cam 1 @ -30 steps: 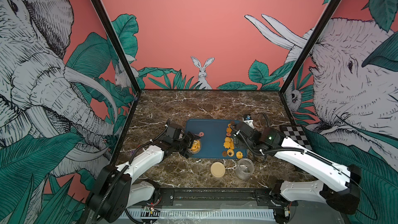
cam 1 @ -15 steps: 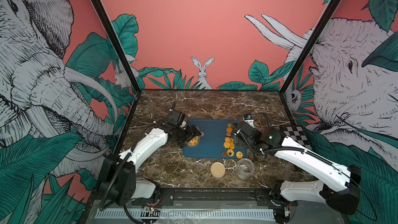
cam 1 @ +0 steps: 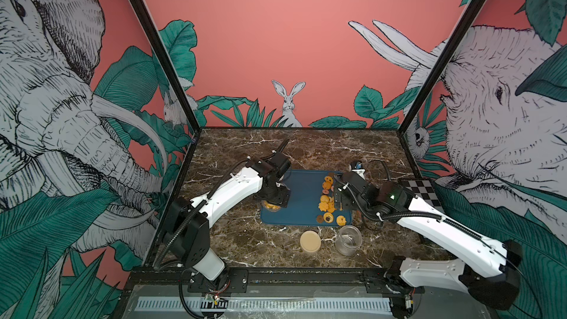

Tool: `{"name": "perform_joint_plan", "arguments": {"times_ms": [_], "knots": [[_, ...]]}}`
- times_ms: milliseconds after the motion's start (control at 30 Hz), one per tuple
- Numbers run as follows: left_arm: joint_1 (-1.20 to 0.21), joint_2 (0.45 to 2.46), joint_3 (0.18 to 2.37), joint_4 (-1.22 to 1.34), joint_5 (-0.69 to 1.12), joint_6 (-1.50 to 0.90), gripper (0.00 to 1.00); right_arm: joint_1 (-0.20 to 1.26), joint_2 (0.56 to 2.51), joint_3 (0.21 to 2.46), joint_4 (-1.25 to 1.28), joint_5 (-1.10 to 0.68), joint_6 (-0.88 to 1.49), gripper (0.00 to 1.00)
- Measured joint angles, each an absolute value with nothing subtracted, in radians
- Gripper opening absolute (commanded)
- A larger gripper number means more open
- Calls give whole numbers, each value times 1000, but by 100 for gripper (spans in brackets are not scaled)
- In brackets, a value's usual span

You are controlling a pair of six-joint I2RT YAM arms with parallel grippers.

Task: Pour the cookies out of the jar
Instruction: Pour the cookies in the jar onto the tray.

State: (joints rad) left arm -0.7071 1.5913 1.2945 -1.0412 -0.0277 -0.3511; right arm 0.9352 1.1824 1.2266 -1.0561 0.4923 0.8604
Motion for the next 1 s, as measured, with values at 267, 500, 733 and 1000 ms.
{"name": "perform_joint_plan", "arguments": {"times_ms": [267, 500, 733, 1000], "knots": [[-831, 1709, 1325, -1143, -262, -182, 0, 926, 1142, 1186, -1053, 484, 867, 98], [-923, 1742, 1355, -1146, -377, -84, 0, 921, 1126, 1182, -1049, 476, 869, 98], [-922, 1787, 1414, -1217, -436, -57, 0, 904, 1109, 1180, -1049, 469, 869, 98], [-913, 1772, 1391, -1160, -438, 23, 0, 886, 1092, 1179, -1046, 455, 869, 98]]}}
